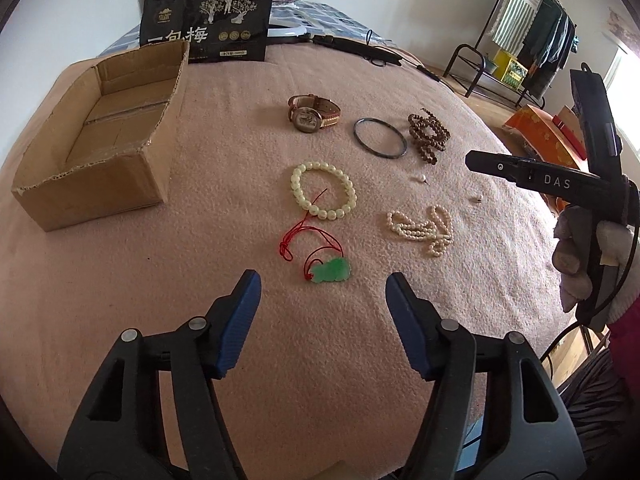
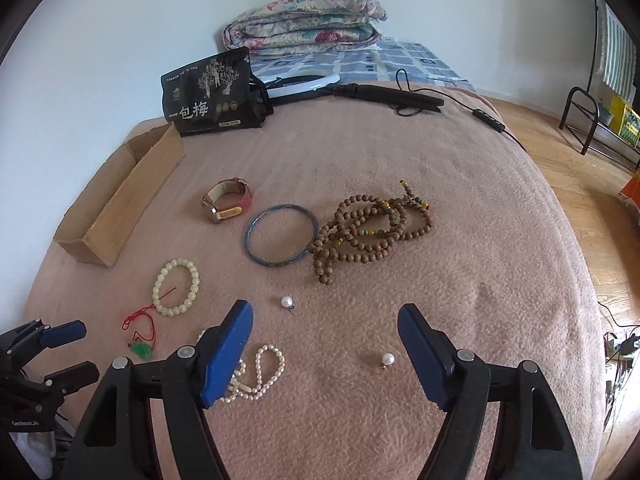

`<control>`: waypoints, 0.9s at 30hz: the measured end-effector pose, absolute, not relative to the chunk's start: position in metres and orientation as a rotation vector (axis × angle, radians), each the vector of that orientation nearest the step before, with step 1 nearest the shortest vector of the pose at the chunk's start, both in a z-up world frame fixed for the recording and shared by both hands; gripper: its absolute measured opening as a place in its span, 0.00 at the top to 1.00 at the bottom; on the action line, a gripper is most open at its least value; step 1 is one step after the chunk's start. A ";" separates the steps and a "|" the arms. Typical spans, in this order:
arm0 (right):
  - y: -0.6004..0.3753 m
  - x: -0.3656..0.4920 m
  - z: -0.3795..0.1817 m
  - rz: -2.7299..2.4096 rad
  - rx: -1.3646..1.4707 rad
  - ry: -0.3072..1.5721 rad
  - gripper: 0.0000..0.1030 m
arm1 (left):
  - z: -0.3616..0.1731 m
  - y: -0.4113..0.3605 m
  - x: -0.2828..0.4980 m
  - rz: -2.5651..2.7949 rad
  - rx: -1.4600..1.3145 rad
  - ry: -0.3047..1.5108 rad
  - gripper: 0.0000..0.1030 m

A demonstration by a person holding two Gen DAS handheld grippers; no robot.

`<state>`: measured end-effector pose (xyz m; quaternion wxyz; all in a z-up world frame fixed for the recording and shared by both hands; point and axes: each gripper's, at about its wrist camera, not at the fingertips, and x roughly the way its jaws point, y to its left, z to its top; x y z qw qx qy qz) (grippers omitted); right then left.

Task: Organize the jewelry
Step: 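Lower the left tool to the green jade pendant and close on it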

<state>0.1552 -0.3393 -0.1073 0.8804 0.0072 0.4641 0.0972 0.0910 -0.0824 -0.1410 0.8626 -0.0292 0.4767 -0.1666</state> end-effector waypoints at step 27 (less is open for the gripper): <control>-0.298 0.179 -0.146 0.321 -0.098 1.052 0.63 | -0.183 -0.104 0.116 -0.294 -0.017 1.046 0.55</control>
